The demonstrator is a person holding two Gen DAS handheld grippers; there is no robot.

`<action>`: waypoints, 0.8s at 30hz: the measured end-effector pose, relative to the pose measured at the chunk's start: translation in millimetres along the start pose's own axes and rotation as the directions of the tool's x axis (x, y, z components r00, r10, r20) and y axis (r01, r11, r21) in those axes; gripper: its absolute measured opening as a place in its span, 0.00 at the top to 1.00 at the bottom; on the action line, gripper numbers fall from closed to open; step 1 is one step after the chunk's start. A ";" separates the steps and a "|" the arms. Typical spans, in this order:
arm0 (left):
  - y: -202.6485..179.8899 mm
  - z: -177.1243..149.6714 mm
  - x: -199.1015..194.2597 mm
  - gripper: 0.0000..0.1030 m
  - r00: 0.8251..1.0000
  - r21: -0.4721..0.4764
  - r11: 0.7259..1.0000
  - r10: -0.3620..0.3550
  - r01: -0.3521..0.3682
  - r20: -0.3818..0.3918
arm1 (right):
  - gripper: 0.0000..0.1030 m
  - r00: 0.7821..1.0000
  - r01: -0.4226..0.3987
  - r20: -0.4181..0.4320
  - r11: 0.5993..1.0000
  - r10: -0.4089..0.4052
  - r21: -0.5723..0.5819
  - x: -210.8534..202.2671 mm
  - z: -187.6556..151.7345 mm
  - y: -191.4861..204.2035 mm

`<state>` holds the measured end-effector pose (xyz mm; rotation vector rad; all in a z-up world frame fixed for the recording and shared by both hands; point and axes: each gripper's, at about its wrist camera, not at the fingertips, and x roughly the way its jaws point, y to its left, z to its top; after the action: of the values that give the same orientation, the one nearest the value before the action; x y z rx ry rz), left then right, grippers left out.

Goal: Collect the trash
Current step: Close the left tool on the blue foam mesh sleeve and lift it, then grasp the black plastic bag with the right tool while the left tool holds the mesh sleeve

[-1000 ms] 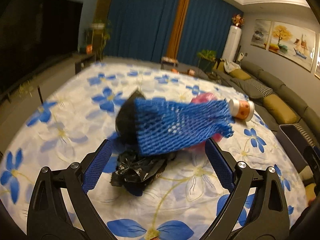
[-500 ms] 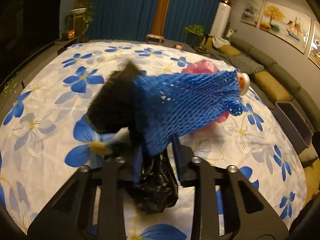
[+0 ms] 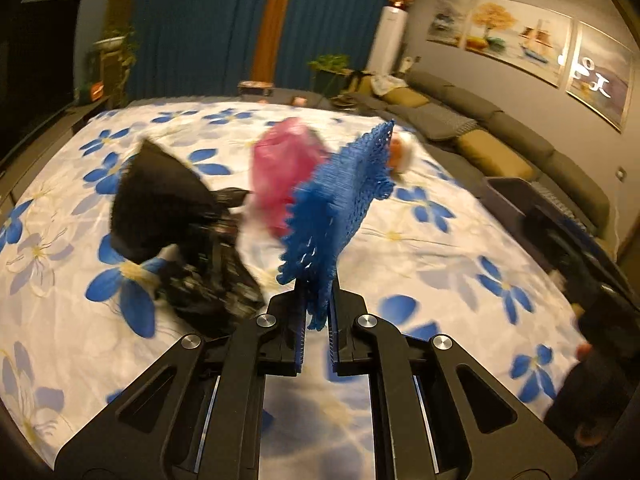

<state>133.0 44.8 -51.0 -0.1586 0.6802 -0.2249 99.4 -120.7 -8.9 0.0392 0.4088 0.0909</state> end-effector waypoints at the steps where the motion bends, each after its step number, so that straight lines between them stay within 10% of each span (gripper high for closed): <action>1: -4.2 -1.3 -4.1 0.92 1.000 0.007 1.000 -0.014 0.014 0.005 | 0.15 1.000 0.000 -0.001 1.000 0.000 0.000 -0.4 -0.3 0.1; 24: 23.8 -13.0 -42.4 0.92 0.998 -0.033 0.999 -0.015 0.017 0.066 | 0.15 0.998 -0.026 -0.053 0.999 0.024 -0.044 14.6 -10.0 24.3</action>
<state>96.4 77.6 -40.6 -0.2025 0.6181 -0.2228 106.8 -94.9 -22.4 -0.0019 0.4586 0.1257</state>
